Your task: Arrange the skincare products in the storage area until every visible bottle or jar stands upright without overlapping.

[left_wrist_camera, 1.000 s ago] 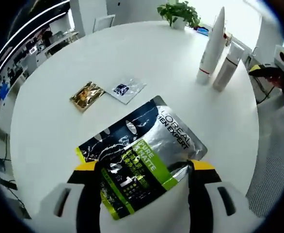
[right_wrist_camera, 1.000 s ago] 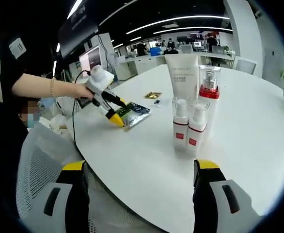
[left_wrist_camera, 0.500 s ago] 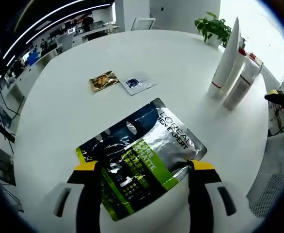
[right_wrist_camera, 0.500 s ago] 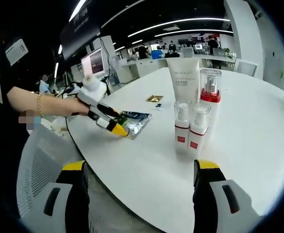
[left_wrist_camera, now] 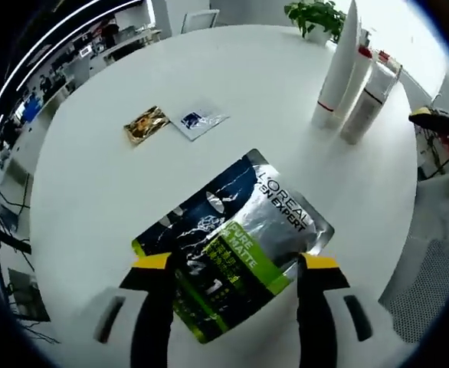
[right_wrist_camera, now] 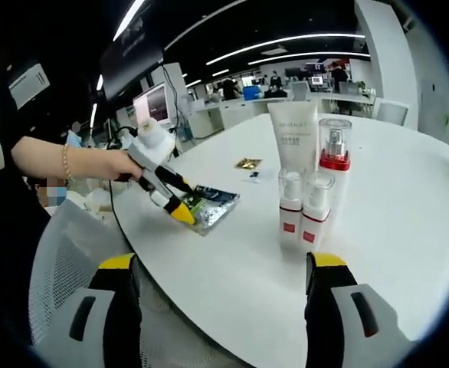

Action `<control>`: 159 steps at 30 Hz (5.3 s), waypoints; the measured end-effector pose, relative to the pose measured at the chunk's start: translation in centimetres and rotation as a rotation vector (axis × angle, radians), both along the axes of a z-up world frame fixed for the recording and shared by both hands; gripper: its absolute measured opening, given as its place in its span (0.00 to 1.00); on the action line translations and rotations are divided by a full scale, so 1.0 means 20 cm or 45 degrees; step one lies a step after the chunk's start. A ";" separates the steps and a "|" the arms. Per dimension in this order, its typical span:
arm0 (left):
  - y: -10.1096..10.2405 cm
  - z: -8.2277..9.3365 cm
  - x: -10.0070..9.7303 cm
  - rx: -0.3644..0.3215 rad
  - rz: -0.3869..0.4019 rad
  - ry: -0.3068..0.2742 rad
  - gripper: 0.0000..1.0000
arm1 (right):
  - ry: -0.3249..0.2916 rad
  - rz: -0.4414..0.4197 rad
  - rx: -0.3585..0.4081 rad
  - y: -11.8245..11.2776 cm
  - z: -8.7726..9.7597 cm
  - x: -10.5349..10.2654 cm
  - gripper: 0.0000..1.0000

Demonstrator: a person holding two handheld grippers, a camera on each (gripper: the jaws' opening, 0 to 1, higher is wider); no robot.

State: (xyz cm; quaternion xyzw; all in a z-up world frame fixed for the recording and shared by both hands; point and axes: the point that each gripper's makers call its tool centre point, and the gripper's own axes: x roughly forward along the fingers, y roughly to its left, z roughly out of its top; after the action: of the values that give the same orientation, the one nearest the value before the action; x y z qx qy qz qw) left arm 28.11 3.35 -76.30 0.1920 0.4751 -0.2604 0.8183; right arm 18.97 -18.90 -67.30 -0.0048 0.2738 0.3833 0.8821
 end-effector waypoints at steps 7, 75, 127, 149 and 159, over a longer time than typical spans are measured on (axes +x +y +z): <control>-0.04 0.10 0.05 0.009 -0.255 -0.013 0.81 | -0.014 -0.004 0.019 0.01 0.02 0.00 0.89; -0.06 0.03 -0.07 -0.169 -0.186 -0.256 0.22 | 0.010 -0.012 0.120 0.03 0.06 0.00 0.88; -0.28 0.85 -0.58 -0.815 0.064 -0.624 0.23 | 0.051 -0.018 0.765 0.74 0.54 -0.03 0.19; -0.29 0.97 -0.52 -0.787 -0.081 -0.656 0.79 | 0.113 0.147 0.872 0.68 0.67 -0.07 0.04; -0.38 1.07 -0.59 -1.347 -0.071 -0.280 0.57 | 0.237 0.477 1.018 0.67 0.81 -0.19 0.03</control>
State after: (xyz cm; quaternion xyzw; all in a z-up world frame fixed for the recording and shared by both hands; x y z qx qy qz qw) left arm 16.36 -4.22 -54.90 -0.2075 0.1853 -0.4640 0.8410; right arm 15.22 -5.51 -51.14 0.3214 0.1769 0.6109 0.7016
